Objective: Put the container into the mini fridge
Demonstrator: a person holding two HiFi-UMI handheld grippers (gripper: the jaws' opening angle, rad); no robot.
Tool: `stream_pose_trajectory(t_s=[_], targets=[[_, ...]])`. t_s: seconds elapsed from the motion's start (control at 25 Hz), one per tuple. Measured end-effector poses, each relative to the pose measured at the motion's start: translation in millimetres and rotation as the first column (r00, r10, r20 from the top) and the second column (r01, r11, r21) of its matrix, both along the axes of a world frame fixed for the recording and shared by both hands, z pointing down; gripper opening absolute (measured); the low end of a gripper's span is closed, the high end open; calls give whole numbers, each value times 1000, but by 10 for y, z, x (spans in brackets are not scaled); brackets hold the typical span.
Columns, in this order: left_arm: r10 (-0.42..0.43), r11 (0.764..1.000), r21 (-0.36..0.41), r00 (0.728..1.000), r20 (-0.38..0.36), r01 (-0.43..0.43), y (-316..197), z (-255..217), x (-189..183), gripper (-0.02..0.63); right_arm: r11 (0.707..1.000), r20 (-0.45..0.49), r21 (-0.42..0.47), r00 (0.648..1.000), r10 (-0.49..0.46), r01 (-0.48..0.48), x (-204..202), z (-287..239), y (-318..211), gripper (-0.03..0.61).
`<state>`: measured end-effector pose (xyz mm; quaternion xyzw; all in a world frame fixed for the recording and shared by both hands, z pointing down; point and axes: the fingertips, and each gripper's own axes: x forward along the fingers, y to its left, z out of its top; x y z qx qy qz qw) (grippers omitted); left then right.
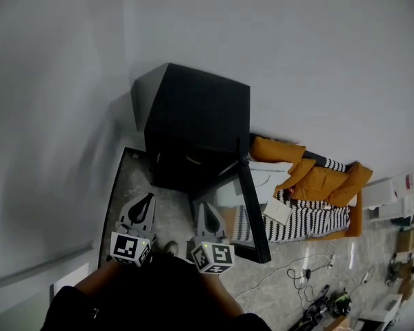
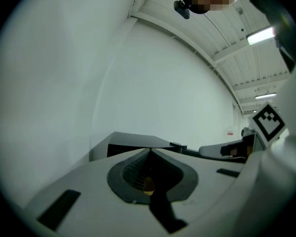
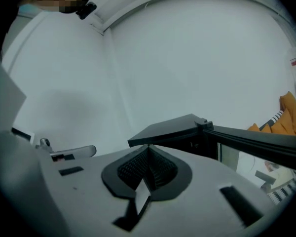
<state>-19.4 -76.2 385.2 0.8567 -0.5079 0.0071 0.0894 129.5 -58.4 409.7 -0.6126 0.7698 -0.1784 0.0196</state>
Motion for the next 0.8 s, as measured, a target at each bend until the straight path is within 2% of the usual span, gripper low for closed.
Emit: stream_pose_trajectory(t_s=[0.24,0.8], targets=[[-4,1000,31,1000,-2,4,-41,-91,14,5,1000,-14,-3,1000,-2,2,-5,11,-14,2],[14,999,31,1000,-5,-14,-60,-78,126,5,1000,-43,8,999,-20,20,6,4,-22,0]])
